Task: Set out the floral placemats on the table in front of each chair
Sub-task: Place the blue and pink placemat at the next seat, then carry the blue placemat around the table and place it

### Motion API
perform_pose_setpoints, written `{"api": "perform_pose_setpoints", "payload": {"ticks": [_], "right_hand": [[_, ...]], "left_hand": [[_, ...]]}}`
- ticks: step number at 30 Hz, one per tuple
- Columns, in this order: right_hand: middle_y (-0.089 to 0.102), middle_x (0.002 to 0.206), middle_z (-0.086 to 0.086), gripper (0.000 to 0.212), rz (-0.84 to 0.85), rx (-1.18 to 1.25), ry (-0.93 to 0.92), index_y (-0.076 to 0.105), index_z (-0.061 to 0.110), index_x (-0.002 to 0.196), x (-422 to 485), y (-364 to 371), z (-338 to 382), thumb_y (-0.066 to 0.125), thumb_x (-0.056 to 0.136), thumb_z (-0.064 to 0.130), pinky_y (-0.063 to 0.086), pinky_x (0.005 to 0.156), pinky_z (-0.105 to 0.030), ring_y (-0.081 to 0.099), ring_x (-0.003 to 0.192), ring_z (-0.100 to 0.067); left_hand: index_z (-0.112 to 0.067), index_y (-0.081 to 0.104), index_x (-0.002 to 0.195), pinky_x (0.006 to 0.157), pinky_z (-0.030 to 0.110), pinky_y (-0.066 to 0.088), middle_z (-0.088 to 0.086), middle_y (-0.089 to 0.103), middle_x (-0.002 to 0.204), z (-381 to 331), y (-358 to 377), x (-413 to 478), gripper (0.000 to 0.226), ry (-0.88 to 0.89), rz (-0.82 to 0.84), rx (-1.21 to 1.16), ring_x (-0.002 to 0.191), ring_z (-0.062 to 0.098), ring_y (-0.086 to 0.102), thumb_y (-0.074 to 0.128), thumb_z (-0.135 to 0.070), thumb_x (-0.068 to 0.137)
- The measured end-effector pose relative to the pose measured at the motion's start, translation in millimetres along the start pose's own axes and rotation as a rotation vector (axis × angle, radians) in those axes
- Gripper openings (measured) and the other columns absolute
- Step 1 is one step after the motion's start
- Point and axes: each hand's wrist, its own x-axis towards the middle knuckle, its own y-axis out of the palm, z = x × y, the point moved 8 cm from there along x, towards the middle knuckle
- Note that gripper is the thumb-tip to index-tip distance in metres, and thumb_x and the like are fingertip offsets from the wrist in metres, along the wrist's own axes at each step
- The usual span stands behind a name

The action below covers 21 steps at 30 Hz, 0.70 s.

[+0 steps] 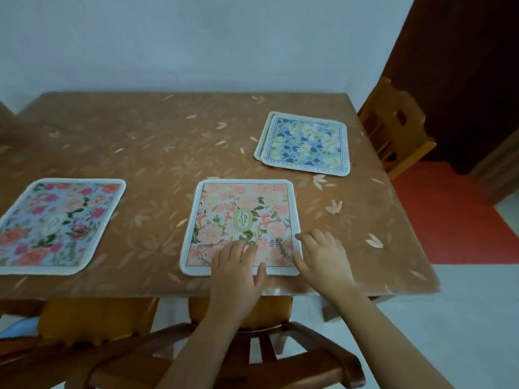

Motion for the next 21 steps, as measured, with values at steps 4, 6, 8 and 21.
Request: {"api": "perform_pose_setpoints", "payload": {"ticks": [4, 6, 8, 21], "right_hand": [[0.066, 0.104, -0.010, 0.032, -0.136, 0.024, -0.017, 0.062, 0.010, 0.107, -30.2, -29.2, 16.3, 0.067, 0.079, 0.024, 0.045, 0.089, -0.048, 0.060, 0.094, -0.033], [0.067, 0.102, -0.011, 0.032, -0.178, 0.022, 0.011, 0.063, 0.009, 0.105, -47.9, -40.2, 18.8, 0.069, 0.077, 0.022, 0.046, 0.088, -0.048, 0.061, 0.095, -0.033], [0.067, 0.106, -0.011, 0.031, -0.196, 0.020, 0.050, 0.062, 0.010, 0.107, -63.9, -47.7, 17.0, 0.067, 0.078, 0.022, 0.045, 0.090, -0.049, 0.060, 0.099, -0.033], [0.067, 0.106, -0.010, 0.034, -0.276, 0.014, 0.178, 0.063, 0.010, 0.105, -127.8, -95.3, -83.6, 0.072, 0.073, 0.017, 0.046, 0.090, -0.052, 0.061, 0.100, -0.033]], "left_hand": [[-0.006, 0.061, 0.108, 0.093, 0.053, 0.044, 0.016, 0.063, 0.114, -20.1, -22.9, -8.5, 0.037, 0.044, -0.044, -0.002, 0.111, 0.036, 0.055, 0.070, -0.022, 0.076], [-0.006, 0.061, 0.110, 0.095, 0.055, 0.043, 0.017, 0.062, 0.116, -28.8, -30.8, -16.0, 0.039, 0.059, -0.043, -0.005, 0.113, 0.037, 0.054, 0.070, -0.022, 0.076], [-0.006, 0.060, 0.111, 0.096, 0.056, 0.041, 0.017, 0.062, 0.117, -37.2, -34.7, -24.5, 0.039, 0.078, -0.039, -0.020, 0.114, 0.037, 0.053, 0.070, -0.022, 0.076], [-0.008, 0.059, 0.114, 0.101, 0.055, 0.036, 0.016, 0.058, 0.125, -148.8, -0.5, -39.2, 0.035, 0.134, 0.018, -0.057, 0.120, 0.035, 0.048, 0.062, -0.021, 0.082]]}}
